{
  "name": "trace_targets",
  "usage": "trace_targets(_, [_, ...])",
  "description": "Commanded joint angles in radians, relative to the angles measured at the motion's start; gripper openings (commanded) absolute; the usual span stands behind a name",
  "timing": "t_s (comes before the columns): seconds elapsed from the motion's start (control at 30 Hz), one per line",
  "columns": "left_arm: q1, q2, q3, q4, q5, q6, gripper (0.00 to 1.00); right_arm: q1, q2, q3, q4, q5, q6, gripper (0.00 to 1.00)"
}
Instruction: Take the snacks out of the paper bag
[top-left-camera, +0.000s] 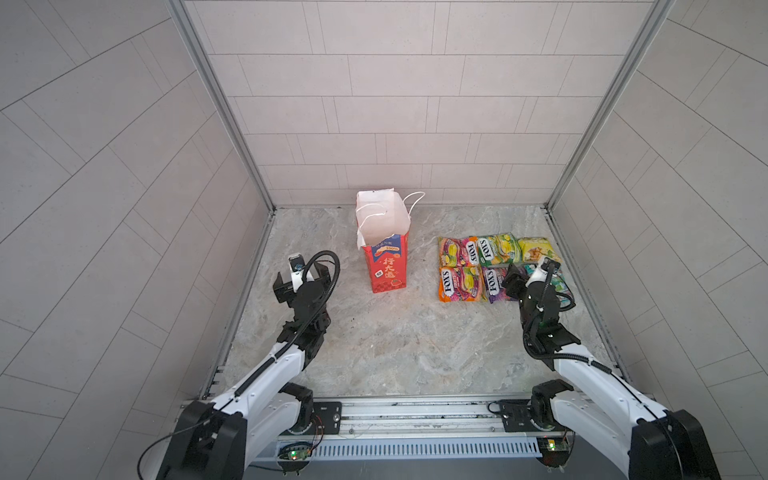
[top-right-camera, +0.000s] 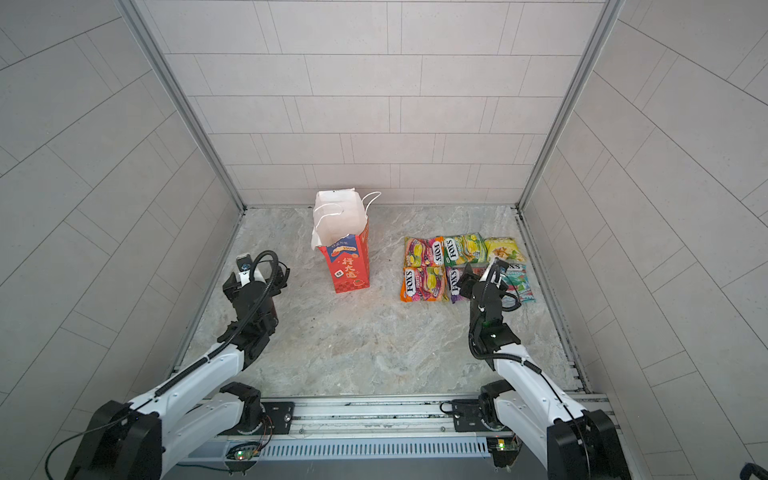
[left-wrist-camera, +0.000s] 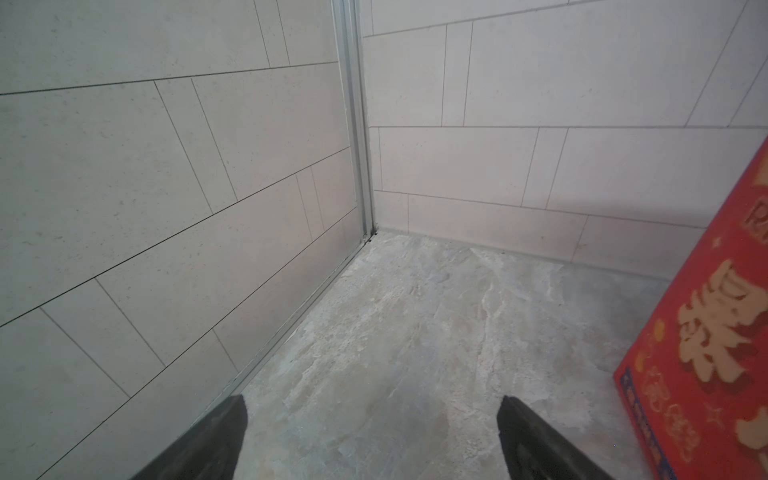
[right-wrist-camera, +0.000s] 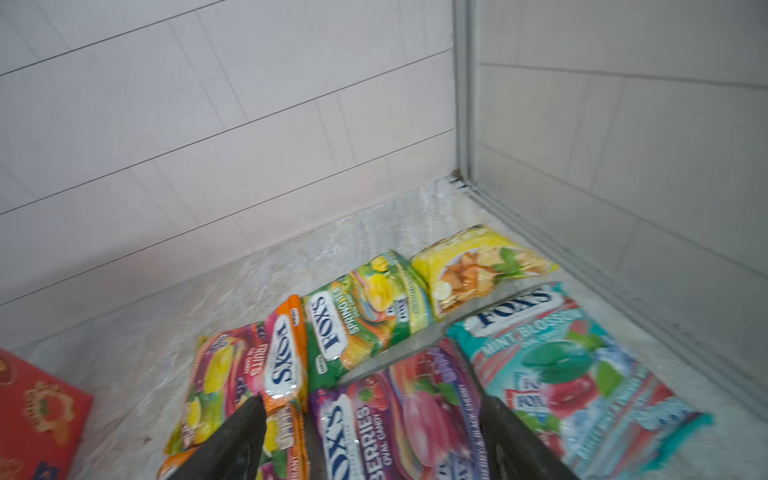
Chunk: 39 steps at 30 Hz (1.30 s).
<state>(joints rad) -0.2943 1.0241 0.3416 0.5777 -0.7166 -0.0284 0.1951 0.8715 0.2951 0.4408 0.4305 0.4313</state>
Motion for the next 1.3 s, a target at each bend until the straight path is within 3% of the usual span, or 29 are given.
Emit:
trace_targets(0.0, [0.009, 0.079, 0.02, 0.003, -0.041, 0.023, 1.0, -0.01, -0.003, -0.035, 0.059, 0.21, -0.069, 0.82])
trace_targets(0.23, [0.055, 0.193, 0.004, 0.108, 0.021, 0.004, 1.0, -0.022, 0.14, -0.077, 0.238, 0.17, -0.087, 0.82])
trace_targets(0.47, [0.106, 0.279, -0.028, 0.244, 0.09, -0.021, 1.0, -0.023, 0.078, -0.076, 0.168, 0.167, -0.154, 0.83])
trace_targets(0.73, [0.111, 0.34, -0.044, 0.39, 0.089, 0.025, 1.0, -0.023, 0.13, -0.074, 0.193, 0.172, -0.185, 0.83])
trace_targets(1.1, [0.116, 0.463, -0.07, 0.522, 0.094, 0.031, 1.0, -0.022, 0.347, -0.077, 0.362, 0.166, -0.22, 0.82])
trace_targets(1.2, [0.117, 0.497, -0.073, 0.553, 0.092, 0.03, 1.0, -0.022, 0.406, -0.093, 0.482, 0.16, -0.254, 0.82])
trace_targets(1.27, [0.117, 0.514, -0.077, 0.585, 0.103, 0.041, 1.0, -0.022, 0.399, -0.086, 0.453, 0.138, -0.251, 0.82])
